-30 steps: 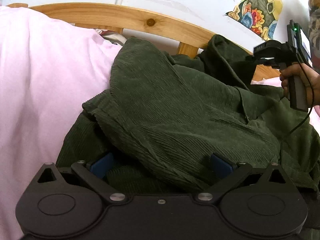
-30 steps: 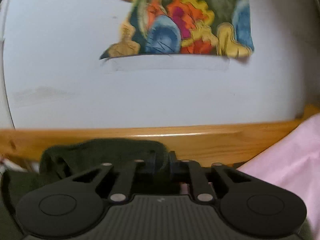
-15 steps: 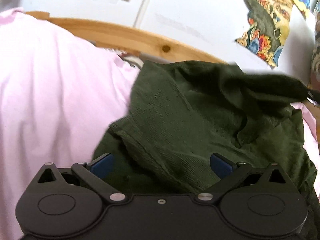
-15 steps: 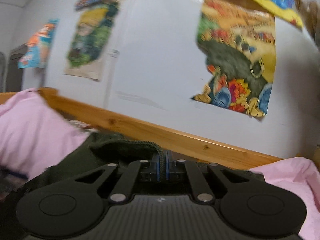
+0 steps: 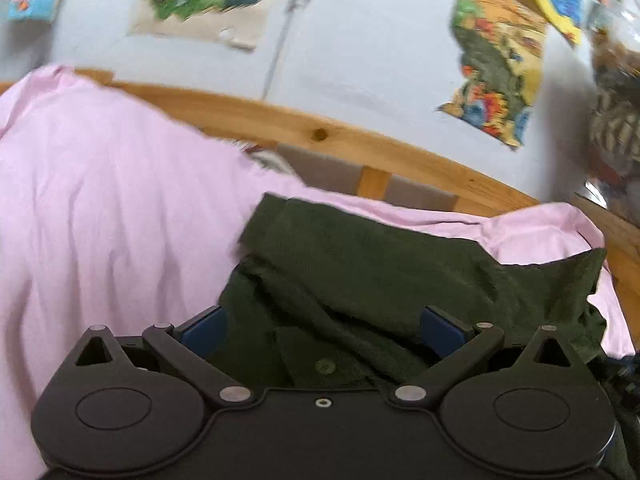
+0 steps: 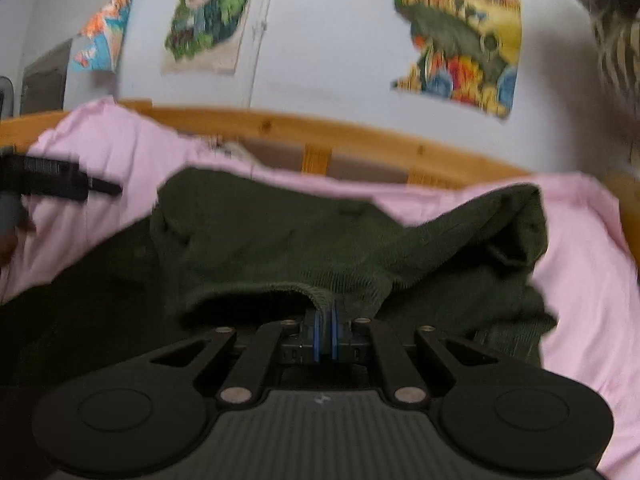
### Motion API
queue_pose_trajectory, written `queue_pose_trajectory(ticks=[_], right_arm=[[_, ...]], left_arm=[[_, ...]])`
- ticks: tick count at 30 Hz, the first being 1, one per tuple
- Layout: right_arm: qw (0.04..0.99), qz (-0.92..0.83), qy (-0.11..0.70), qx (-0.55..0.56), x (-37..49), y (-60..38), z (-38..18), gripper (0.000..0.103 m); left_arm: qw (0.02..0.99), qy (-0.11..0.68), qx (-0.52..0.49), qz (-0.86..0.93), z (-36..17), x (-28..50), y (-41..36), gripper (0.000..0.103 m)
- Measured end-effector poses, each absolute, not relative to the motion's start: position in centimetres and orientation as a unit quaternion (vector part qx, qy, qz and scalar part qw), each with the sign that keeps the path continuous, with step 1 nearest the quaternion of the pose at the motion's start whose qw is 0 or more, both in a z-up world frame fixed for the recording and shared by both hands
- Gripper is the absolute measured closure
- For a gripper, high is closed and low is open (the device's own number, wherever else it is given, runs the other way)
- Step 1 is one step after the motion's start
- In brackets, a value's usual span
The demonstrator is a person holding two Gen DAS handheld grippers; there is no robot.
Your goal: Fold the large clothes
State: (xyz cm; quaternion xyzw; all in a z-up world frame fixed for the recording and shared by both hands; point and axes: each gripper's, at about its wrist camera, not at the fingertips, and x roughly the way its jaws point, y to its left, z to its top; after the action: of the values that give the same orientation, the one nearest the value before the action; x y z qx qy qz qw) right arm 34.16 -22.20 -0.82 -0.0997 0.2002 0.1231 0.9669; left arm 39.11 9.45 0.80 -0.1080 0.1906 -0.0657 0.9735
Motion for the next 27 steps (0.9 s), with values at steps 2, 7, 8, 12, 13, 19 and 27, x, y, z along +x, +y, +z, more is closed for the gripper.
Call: queue_pose_trajectory(ticks=[2, 7, 8, 12, 13, 19, 27], right_arm=[[0.965, 0.120, 0.209, -0.107, 34.1, -22.0, -1.3, 0.096], [0.970, 0.113, 0.197, -0.088, 33.5, -23.0, 1.8, 0.049], [0.972, 0.116, 0.185, -0.083, 33.1, -23.3, 2.6, 0.042], [0.983, 0.100, 0.113, -0.103, 32.6, -24.2, 6.1, 0.016], [0.986, 0.089, 0.095, -0.105, 33.1, -24.2, 6.8, 0.011], [0.982, 0.009, 0.086, -0.167, 42.4, -22.1, 6.5, 0.026], [0.963, -0.128, 0.172, -0.164, 48.5, -26.8, -3.1, 0.071]], left_arm=[[0.977, 0.177, -0.092, -0.070, 1.2, 39.5, 8.8, 0.001], [0.982, 0.158, -0.079, -0.069, 2.1, 42.1, 7.6, 0.001], [0.983, 0.157, -0.077, -0.064, 2.2, 42.9, 7.3, 0.001], [0.985, 0.146, -0.070, -0.056, 1.9, 46.1, 6.5, 0.001], [0.986, 0.144, -0.062, -0.053, 1.8, 46.9, 6.1, 0.001], [0.988, 0.149, -0.031, -0.009, 0.3, 52.4, 4.5, 0.001], [0.971, 0.193, -0.114, 0.081, -3.0, 56.4, 9.5, 0.001]])
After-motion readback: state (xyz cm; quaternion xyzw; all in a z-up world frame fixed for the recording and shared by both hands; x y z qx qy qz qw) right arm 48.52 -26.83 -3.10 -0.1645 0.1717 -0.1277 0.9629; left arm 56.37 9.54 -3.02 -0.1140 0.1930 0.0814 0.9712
